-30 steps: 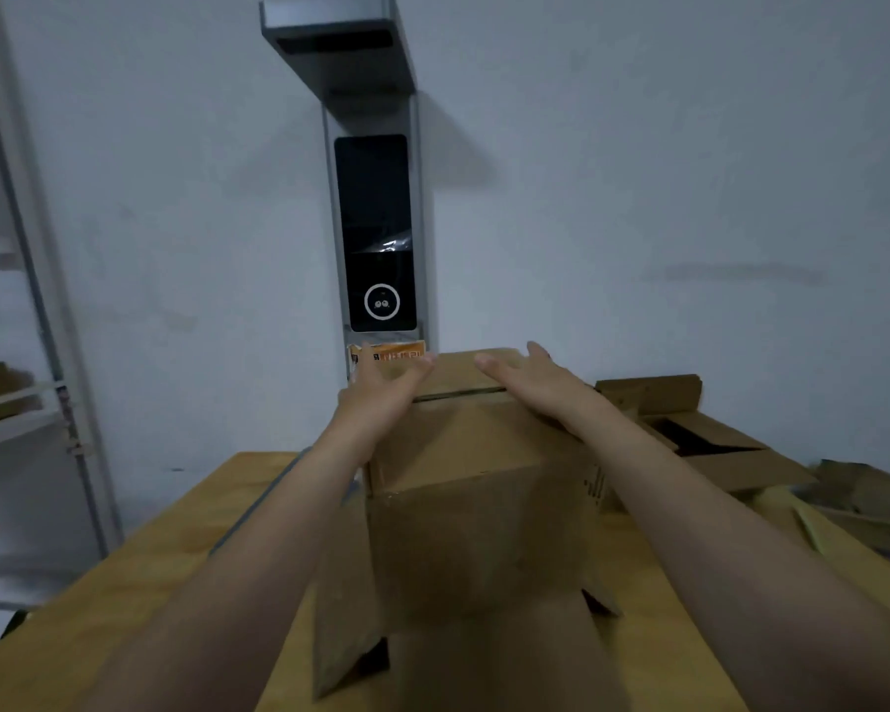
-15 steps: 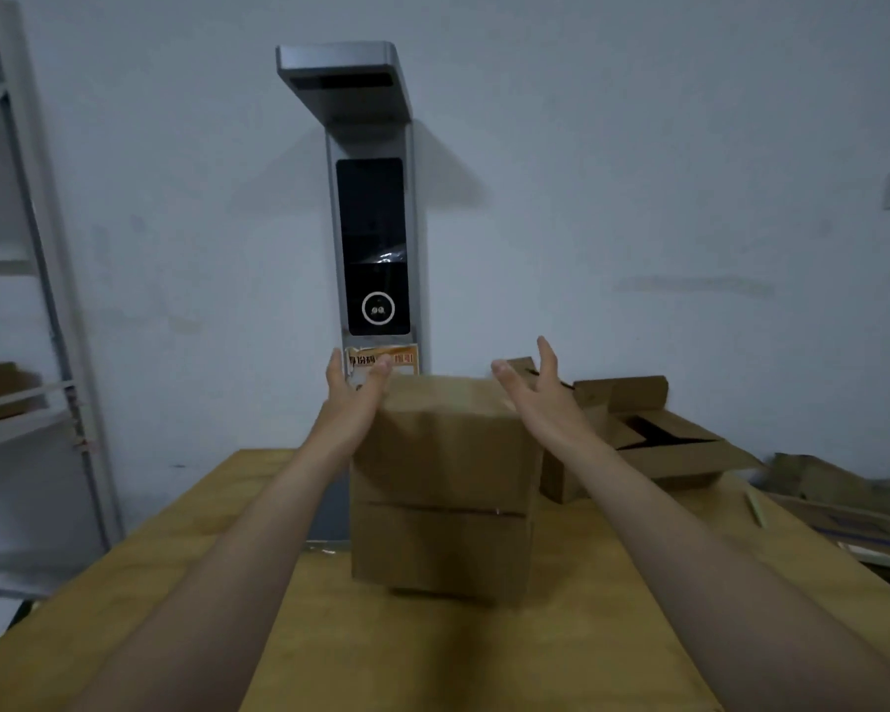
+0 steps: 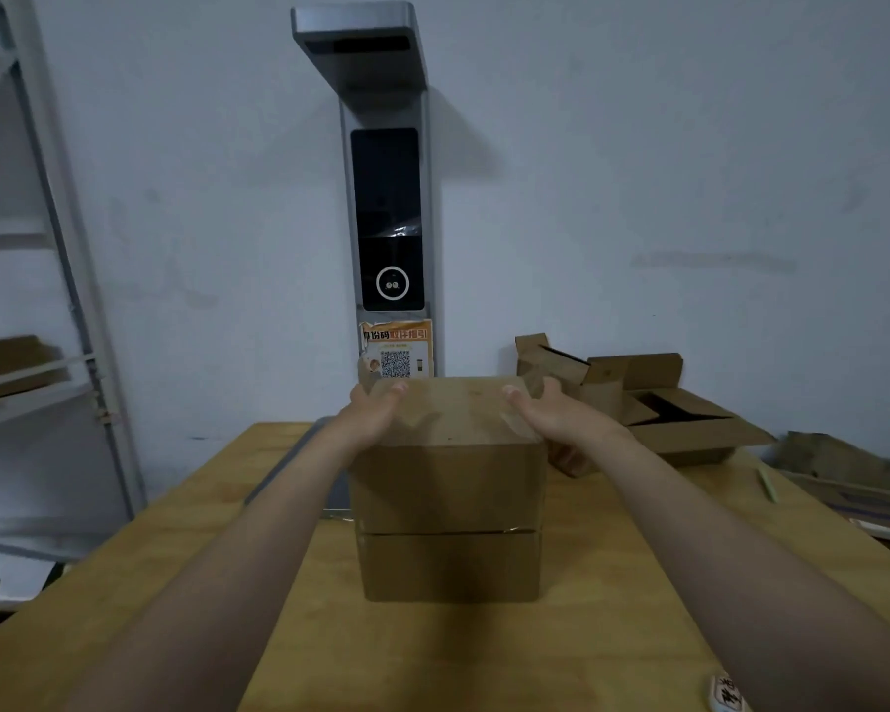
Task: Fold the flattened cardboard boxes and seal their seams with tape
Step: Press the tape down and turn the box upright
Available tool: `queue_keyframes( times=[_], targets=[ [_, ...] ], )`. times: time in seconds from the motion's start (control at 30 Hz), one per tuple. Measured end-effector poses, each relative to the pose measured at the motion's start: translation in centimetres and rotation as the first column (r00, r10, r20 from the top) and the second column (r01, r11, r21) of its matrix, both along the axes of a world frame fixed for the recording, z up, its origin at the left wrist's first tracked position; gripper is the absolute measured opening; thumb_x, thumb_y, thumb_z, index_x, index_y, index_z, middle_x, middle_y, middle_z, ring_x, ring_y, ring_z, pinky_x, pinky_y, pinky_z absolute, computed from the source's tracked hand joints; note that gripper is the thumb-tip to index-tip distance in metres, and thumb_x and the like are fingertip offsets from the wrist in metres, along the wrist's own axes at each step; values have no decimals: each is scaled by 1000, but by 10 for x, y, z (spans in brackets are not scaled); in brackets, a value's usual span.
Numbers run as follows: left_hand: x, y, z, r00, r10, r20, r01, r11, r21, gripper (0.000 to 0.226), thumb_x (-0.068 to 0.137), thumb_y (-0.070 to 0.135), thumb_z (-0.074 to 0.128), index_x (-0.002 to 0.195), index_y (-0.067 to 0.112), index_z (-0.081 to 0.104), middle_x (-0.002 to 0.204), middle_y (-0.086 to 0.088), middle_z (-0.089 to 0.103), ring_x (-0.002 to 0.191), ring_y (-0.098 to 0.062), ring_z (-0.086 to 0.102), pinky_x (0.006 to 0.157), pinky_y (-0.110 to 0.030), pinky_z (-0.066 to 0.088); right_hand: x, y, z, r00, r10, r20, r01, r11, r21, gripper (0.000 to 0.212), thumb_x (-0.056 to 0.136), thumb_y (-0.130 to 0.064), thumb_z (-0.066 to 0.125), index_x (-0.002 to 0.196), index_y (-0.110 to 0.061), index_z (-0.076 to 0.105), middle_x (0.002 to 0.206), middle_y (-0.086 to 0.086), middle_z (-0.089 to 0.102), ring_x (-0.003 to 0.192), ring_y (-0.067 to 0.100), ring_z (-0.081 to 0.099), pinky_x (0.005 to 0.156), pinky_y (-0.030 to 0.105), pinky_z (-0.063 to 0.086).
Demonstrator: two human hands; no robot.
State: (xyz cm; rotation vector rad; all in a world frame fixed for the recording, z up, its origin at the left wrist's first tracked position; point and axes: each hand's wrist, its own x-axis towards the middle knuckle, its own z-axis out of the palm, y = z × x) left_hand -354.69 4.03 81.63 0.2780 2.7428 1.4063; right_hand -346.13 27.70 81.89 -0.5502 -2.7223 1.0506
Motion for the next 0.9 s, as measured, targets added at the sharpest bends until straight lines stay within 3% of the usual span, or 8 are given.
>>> queue_keyframes(
  times=[0.07, 0.3, 0.4, 0.53, 0.6, 0.63, 0.73, 0.9],
  targets=[
    [-9, 2, 3, 1000, 5, -16, -5, 1000, -6, 81, 104, 61, 35, 163, 12, 7, 169, -13, 19, 152, -37, 26, 118, -45, 29, -6, 1, 3, 1000, 13, 14, -13, 1000, 3, 88, 99, -72, 28, 163, -20, -2, 169, 9, 16, 138, 38, 44, 75, 37, 48],
    [-43, 7, 12, 997, -50, 63, 43, 993, 113, 88, 101, 64, 45, 163, 14, 10, 168, -13, 21, 151, -37, 28, 118, -46, 30, -46, 2, 7, 999, 33, 4, -32, 993, -118, 88, 100, -66, 36, 163, -18, -1, 170, 11, 11, 150, 39, 26, 114, 50, 34],
    [-56, 9, 9, 995, -42, 87, 30, 991, 133, 93, 97, 68, 48, 164, 13, 12, 167, -13, 25, 150, -36, 31, 121, -46, 30, -57, 5, 8, 995, 76, 60, -66, 986, -151, 89, 97, -62, 50, 163, -25, 4, 166, 11, 20, 145, 39, 34, 102, 50, 42],
    [-67, 12, 0, 998, -37, 56, 31, 993, 110, 82, 103, 60, 42, 164, 14, 12, 168, -11, 21, 152, -35, 26, 121, -44, 24, -53, 27, 6, 984, 165, 70, -142, 955, -259, 95, 93, -35, 73, 161, -40, 7, 146, 7, 46, 121, 30, 58, 76, 39, 56],
    [-67, 15, -4, 1000, -22, 20, 21, 997, 80, 76, 106, 55, 40, 163, 15, 12, 169, -10, 21, 152, -34, 26, 119, -42, 25, -50, 33, -1, 985, 170, 20, -159, 953, -259, 104, 87, -32, 80, 161, -42, 6, 149, 5, 43, 113, 23, 58, 70, 34, 54],
    [-67, 18, -6, 1000, -20, 5, 20, 998, 57, 76, 106, 55, 40, 163, 16, 10, 168, -10, 22, 151, -34, 28, 119, -43, 27, -49, 33, -5, 986, 166, -20, -166, 957, -236, 110, 83, -35, 83, 161, -42, 5, 155, 5, 39, 119, 24, 55, 72, 34, 55],
    [-66, 23, -9, 999, -24, -25, 25, 999, 28, 82, 102, 61, 42, 164, 21, 6, 166, -6, 27, 149, -34, 33, 117, -45, 29, -52, 32, -13, 986, 156, -61, -163, 977, -140, 120, 78, -50, 84, 162, -34, -1, 164, 4, 30, 141, 27, 43, 104, 40, 48],
    [-51, 25, 3, 996, -69, -50, 73, 993, 95, 91, 97, 74, 34, 165, 21, 4, 169, -7, 21, 152, -34, 27, 121, -46, 23, -50, 18, 1, 991, 94, -93, -108, 982, -153, 117, 87, -58, 71, 162, -20, -10, 168, 6, 19, 150, 30, 29, 114, 42, 34]
  ],
)
